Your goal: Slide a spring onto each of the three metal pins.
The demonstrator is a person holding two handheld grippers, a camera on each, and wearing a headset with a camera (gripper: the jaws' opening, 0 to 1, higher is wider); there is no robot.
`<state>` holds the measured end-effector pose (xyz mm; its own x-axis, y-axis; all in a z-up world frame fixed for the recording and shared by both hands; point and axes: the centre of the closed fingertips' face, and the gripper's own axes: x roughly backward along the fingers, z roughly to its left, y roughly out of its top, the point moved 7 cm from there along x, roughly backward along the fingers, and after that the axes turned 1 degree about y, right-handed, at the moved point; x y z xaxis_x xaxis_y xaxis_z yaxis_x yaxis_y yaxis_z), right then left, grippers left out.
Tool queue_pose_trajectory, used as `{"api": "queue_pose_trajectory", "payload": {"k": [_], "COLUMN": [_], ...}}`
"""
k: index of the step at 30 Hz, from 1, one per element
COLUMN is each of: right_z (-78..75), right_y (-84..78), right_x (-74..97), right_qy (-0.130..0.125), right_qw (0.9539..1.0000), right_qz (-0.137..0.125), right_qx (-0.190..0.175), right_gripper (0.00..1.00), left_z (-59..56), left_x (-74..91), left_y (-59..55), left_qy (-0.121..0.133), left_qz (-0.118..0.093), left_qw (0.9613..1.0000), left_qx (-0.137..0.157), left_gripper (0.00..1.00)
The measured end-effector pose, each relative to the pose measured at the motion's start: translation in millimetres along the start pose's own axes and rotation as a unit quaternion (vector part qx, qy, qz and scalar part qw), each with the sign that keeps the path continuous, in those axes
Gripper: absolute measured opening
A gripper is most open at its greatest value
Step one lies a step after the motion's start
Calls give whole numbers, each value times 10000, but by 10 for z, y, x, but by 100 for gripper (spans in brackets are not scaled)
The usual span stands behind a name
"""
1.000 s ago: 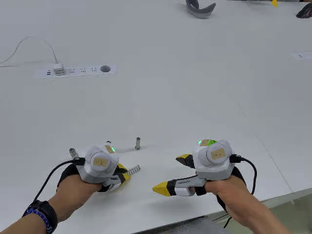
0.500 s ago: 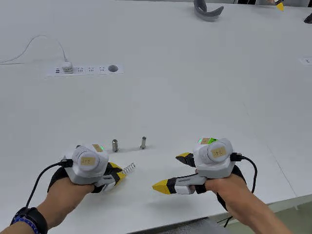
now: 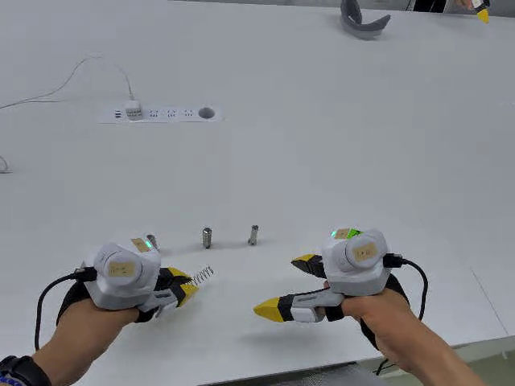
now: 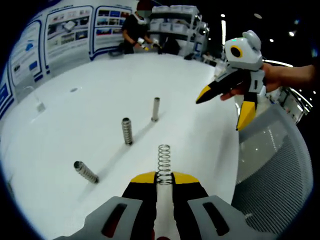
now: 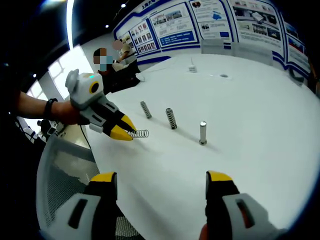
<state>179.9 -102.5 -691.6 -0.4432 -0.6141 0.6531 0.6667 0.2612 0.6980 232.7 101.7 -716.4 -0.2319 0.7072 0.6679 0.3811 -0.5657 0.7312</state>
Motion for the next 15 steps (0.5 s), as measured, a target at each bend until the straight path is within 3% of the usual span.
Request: {"api": "queue_pose_trajectory", "payload": {"k": [15], "right_z": [183], "right_y": [214], "right_x": [-168], "right_qy": [396], "right_qw": [9988], "right_qz": [-250], "right_qx": [-169], "right_gripper": [66], "left_z": [-5], "left_x": [319], "left_y": [53], "left_qy": [98], "left_qz": [-249], "left_qw": [9996], "left_qx": [-77], "left_gripper": [10]}}
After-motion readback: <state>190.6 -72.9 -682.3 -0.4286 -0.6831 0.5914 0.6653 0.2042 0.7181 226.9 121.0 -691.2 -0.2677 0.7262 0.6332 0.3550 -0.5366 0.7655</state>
